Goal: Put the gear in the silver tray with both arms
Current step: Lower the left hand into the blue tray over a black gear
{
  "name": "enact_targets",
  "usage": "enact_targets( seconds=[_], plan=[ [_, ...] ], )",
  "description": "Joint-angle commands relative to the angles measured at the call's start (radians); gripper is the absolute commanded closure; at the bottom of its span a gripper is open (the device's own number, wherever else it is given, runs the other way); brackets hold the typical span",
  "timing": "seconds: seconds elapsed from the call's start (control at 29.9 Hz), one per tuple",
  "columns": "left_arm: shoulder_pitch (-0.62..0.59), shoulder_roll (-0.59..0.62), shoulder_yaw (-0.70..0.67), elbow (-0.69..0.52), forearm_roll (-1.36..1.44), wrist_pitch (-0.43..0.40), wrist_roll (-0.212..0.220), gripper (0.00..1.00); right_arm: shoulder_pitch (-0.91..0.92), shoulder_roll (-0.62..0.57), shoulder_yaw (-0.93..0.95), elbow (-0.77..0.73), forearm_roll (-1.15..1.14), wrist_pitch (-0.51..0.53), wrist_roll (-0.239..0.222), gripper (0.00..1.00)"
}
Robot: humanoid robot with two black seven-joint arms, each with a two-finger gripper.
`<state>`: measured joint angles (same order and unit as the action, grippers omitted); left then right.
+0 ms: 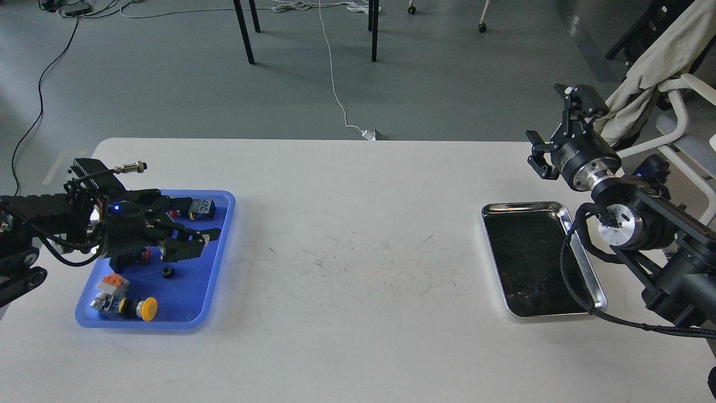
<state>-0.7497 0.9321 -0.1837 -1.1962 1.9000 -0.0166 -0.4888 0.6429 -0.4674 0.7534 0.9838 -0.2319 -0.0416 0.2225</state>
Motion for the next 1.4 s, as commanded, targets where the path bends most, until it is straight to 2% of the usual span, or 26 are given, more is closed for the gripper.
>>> enact_targets(
  seconds=[0.0,0.33,0.57,0.9,1.1,1.37],
  plan=[
    [0.021,-0.001,0.001,0.021,0.004,0.018,0.000,0.07,0.001,-0.013,0.000,0.004,0.002,0.000,-0.002,0.01],
    [0.052,0.001,0.029,0.099,0.065,0.047,0.000,0.10,0.003,-0.031,0.001,0.030,0.002,0.000,-0.002,0.01],
    [0.053,-0.068,0.038,0.211,0.096,0.104,0.000,0.11,0.003,-0.050,0.003,0.044,0.002,-0.001,-0.002,0.01],
    [0.053,-0.102,0.062,0.257,0.097,0.124,0.000,0.17,0.001,-0.054,0.001,0.052,0.002,-0.003,-0.002,0.01],
    [0.053,-0.150,0.081,0.366,0.096,0.176,0.000,0.21,0.001,-0.054,0.001,0.050,0.002,-0.003,-0.002,0.01],
    [0.053,-0.161,0.112,0.377,0.093,0.194,0.000,0.25,0.001,-0.054,0.001,0.050,0.000,-0.003,-0.002,0.01]
  ],
)
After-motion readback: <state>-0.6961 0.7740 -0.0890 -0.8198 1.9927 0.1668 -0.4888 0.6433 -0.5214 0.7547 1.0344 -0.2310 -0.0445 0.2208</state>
